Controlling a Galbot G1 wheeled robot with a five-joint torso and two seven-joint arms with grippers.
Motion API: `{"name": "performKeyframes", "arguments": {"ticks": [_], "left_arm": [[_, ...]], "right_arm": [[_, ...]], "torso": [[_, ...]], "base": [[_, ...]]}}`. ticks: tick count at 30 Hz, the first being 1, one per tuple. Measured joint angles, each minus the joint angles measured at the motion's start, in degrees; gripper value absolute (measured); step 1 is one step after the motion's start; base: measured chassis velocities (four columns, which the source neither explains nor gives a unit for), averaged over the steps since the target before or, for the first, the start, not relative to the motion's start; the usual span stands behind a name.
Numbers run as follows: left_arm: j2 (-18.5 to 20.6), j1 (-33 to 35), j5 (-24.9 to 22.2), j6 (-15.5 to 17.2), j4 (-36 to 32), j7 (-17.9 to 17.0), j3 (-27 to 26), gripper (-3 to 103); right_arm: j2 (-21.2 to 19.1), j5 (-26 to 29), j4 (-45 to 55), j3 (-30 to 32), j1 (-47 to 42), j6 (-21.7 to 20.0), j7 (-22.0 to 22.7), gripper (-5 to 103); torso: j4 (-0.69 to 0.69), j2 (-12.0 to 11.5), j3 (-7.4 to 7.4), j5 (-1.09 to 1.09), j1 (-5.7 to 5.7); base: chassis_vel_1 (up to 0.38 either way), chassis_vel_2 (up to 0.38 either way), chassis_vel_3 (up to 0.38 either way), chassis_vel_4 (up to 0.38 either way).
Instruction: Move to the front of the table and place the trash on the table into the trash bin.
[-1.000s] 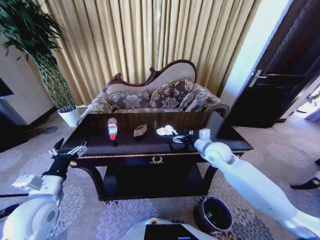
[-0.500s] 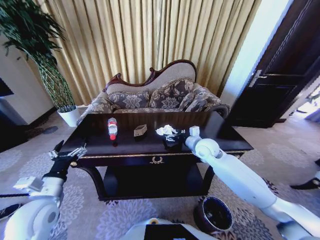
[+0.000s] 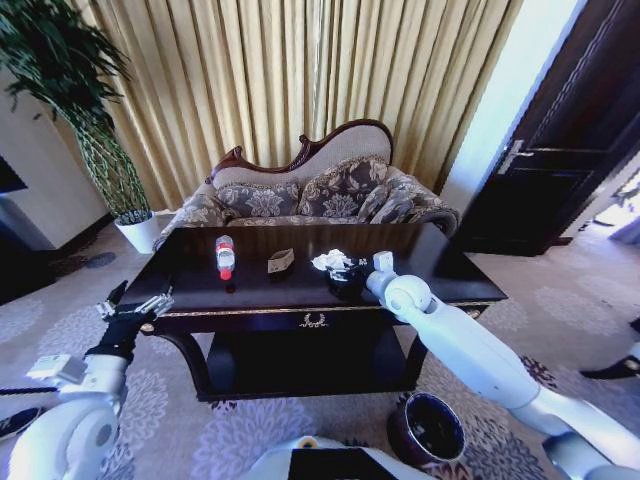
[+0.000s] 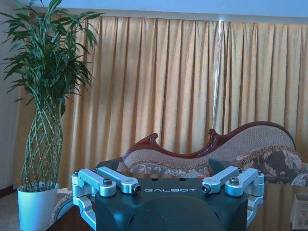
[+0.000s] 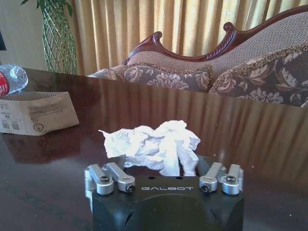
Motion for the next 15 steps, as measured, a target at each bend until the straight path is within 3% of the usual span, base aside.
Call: {"name": "performKeyframes", "arguments": {"ticks": [2,6,10,15], "left_arm": [[-0.04,0.11,0.05,-0.14,0.13,0.12,-0.02,100],[-0.2,0.33,0.2,-0.46,0.4,0.31,-0.02,100],[-0.23,0.32,0.24,-0.5,0.46,0.37,0.08,100],[-0.18,0.15,0.29,-0.53,0.47,0.41,0.44,100]], "right_arm": [[-0.08,-0.07,0.0,0.02,-0.21,0.14,-0.01,78],[-0.25,-0.31,-0.03,0.54,-1.0,0.64,-0.04,55],[-0.32,-0.38,0.11,0.72,-1.28,0.75,-0.05,50],[-0.52,-0.38,0.41,0.89,-1.43,0.85,-0.06,28]], "torso": [[0.0,0.0,0.0,0.0,0.0],[0.0,0.0,0.0,0.0,0.0],[0.0,0.01,0.0,0.0,0.0],[0.0,0.0,0.0,0.0,0.0]], "base": [[0.0,0.0,0.0,0.0],[0.0,0.0,0.0,0.0],[0.0,0.0,0.0,0.0],[0.0,0.0,0.0,0.0]]}}
